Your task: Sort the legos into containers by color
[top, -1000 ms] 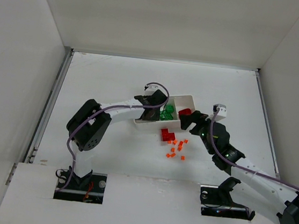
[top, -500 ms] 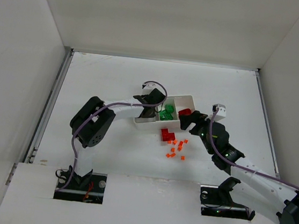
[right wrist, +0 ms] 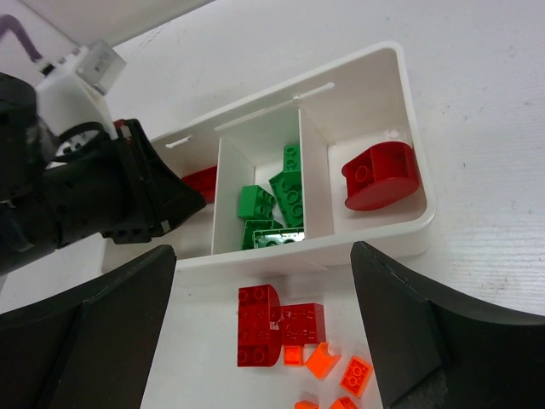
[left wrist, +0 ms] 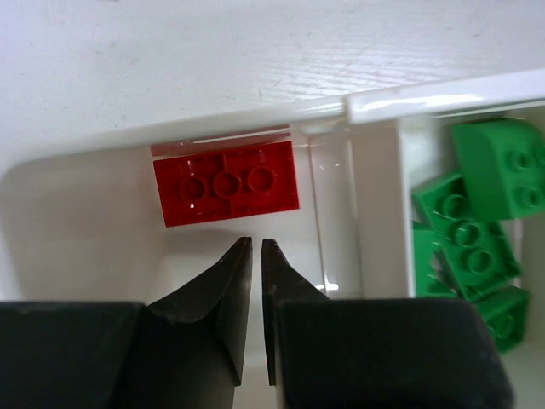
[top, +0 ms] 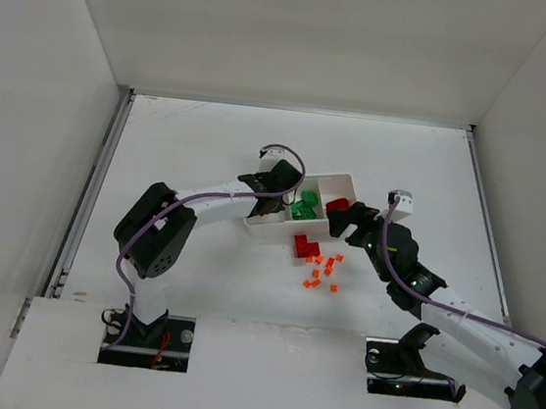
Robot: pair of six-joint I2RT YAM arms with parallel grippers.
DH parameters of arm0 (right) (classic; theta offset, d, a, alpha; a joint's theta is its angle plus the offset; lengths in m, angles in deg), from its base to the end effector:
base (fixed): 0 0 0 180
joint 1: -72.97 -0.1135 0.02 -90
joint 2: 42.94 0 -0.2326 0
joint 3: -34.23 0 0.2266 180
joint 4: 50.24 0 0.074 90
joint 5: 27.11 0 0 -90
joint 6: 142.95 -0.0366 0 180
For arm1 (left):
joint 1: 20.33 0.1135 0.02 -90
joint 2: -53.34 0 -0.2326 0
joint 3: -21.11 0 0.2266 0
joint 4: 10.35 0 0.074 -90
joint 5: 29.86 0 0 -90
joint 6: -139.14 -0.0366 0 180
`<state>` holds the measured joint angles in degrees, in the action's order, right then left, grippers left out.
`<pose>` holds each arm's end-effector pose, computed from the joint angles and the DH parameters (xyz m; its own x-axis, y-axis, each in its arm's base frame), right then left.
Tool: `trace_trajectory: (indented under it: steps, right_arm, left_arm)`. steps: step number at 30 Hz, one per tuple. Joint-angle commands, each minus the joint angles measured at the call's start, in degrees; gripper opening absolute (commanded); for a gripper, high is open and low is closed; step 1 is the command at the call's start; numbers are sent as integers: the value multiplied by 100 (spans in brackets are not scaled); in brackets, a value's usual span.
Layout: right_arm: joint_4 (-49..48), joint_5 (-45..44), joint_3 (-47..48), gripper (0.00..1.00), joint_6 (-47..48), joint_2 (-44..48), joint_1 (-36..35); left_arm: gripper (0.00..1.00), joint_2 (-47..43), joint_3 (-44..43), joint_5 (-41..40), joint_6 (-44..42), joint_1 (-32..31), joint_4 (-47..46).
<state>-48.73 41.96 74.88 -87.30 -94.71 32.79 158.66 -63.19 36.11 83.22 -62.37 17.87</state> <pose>0.1643 0.1216 0.2289 -0.3277 0.4131 -0.8497 -0.1834 0.8544 0.4861 0.2797 -0.2321 0.1752 -0.6980 -0.0597 -0.7136 0.0278 0.9935 -0.1104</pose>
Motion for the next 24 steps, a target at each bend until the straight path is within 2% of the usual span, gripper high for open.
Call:
trace_trajectory:
  steps: [1, 13, 16, 21, 24]
  right_arm:
    - [-320, 27, 98, 90, 7, 26, -29]
    - [-320, 19, 98, 90, 7, 26, -29]
    - [-338, 19, 98, 90, 7, 9, -29]
    - [-338, 1, 124, 90, 16, -61, -29]
    - [-356, 18, 124, 90, 25, -79, -29]
  left_arm:
    - [7, -582, 39, -154, -104, -54, 102]
    - [7, -1171, 136, -269, -200, -36, 225]
    - [15, -874, -56, -24, -271, -10, 540]
    - [51, -328, -198, 171, -166, -36, 613]
    - [61, -205, -145, 162, 36, 25, 349]
